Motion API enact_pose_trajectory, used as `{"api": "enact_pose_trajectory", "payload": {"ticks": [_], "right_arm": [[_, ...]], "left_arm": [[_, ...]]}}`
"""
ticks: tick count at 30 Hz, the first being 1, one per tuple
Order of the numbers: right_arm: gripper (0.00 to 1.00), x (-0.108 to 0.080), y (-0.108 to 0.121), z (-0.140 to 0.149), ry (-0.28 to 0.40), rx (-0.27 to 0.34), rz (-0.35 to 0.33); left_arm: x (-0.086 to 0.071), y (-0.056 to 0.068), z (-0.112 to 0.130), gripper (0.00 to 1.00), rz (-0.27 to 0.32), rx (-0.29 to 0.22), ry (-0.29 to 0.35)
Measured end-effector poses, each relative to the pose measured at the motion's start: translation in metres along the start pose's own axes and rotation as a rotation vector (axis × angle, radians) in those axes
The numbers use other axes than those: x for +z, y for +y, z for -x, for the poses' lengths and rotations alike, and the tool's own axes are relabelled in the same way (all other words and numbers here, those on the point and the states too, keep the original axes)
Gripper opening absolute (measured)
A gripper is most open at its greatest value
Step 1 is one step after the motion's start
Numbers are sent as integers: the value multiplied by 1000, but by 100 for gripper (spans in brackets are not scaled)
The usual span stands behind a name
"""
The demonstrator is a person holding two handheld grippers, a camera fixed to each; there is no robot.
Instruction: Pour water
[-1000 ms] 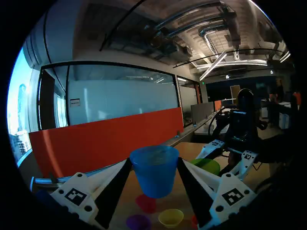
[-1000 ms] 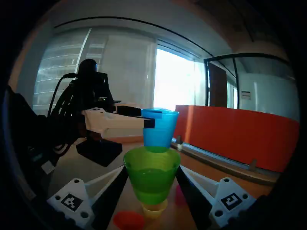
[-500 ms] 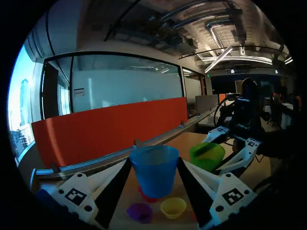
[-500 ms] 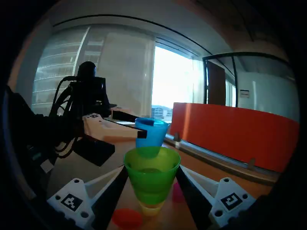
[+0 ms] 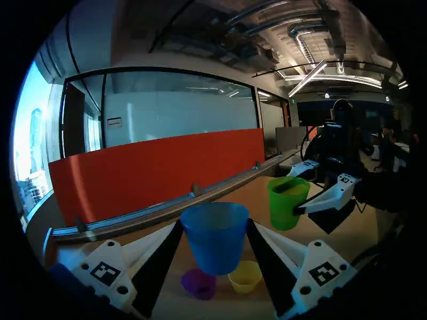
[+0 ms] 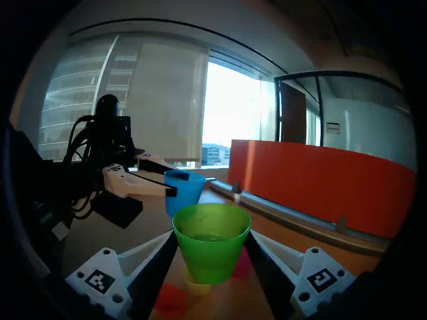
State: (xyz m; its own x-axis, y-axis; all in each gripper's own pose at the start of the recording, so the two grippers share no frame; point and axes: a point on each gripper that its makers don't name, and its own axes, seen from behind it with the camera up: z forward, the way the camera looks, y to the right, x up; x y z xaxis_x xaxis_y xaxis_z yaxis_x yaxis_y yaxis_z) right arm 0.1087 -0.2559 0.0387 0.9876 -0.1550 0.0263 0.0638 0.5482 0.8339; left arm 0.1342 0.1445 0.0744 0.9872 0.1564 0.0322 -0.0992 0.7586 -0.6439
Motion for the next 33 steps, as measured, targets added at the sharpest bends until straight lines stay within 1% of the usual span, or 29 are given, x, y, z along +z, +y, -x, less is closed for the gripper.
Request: {"api": "enact_pose_trajectory", "payload": {"ticks": [6,15,21,27,33], "right_arm": [[88,-4,7,3,-9,4,20],[88,-7,16,15,-48,32,41],[89,-9,25,34,-90,42,62],[89,-11,30,56,-150,48,75],[89,-11,32,75,-194,75,77]], "left_arm": [[-4,3,8,86,7,-7,-14],[-3,10,36,86,15,7,-83],[-4,12,54,87,12,9,-120],[-5,21,84,87,34,1,-186],[-7,26,104,87,41,3,-231]]}}
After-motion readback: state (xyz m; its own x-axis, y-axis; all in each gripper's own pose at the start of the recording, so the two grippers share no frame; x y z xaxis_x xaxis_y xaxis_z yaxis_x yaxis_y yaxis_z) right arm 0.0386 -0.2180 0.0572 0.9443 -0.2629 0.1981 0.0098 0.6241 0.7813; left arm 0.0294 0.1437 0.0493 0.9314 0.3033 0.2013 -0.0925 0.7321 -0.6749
